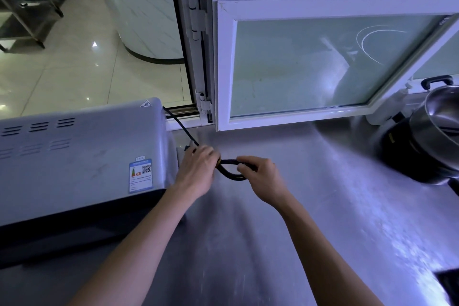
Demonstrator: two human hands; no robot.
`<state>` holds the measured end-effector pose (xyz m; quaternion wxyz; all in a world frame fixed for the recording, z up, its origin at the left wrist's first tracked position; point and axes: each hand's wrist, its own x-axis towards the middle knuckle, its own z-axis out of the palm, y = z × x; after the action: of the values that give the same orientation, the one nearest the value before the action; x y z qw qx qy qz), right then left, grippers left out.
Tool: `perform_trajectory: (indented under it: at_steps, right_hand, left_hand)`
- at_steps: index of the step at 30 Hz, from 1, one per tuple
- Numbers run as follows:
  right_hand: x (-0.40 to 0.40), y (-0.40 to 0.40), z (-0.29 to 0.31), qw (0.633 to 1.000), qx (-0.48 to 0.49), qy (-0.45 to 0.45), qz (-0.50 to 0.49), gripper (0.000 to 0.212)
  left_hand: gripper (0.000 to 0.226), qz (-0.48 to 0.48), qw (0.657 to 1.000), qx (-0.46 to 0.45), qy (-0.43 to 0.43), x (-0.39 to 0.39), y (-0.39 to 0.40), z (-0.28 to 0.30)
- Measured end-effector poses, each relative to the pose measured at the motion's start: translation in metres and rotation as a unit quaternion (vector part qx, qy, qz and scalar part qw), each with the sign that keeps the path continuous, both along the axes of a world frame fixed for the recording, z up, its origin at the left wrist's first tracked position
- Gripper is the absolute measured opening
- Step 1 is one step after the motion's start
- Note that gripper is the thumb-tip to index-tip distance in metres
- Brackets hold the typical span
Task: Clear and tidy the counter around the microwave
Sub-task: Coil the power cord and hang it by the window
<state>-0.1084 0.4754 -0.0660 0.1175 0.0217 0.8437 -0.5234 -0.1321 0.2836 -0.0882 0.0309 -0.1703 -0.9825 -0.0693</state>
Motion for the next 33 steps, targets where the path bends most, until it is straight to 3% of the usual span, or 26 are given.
perform_trajectory:
  at_steps: [3, 11, 22, 33]
  right_hand:
    - [-0.002, 0.004, -0.019, 0.998, -0.035, -0.024, -0.055, 0.024]
    - [-0.026, 0.004, -0.068, 0.993, -0.075, -0.02, -0.094, 0.032]
    - [-0.084, 0.006, -0.134, 0.995, -0.015, 0.004, -0.102, 0.026]
    - [-0.128, -0.016, -0.166, 0.995, 0.068, 0.057, -0.034, 0.027]
  left_hand:
    - [0.021, 0.052, 0.998, 0.008, 0.021, -0.002, 0.008, -0.01]
    - [0.026, 0.153, 0.987, 0.04, -0.003, -0.011, 0.027, -0.042]
    - [0.028, 0.209, 0.977, 0.038, -0.007, -0.057, 0.027, -0.111]
    - [0.045, 0.184, 0.982, 0.043, 0.005, -0.062, 0.021, -0.146]
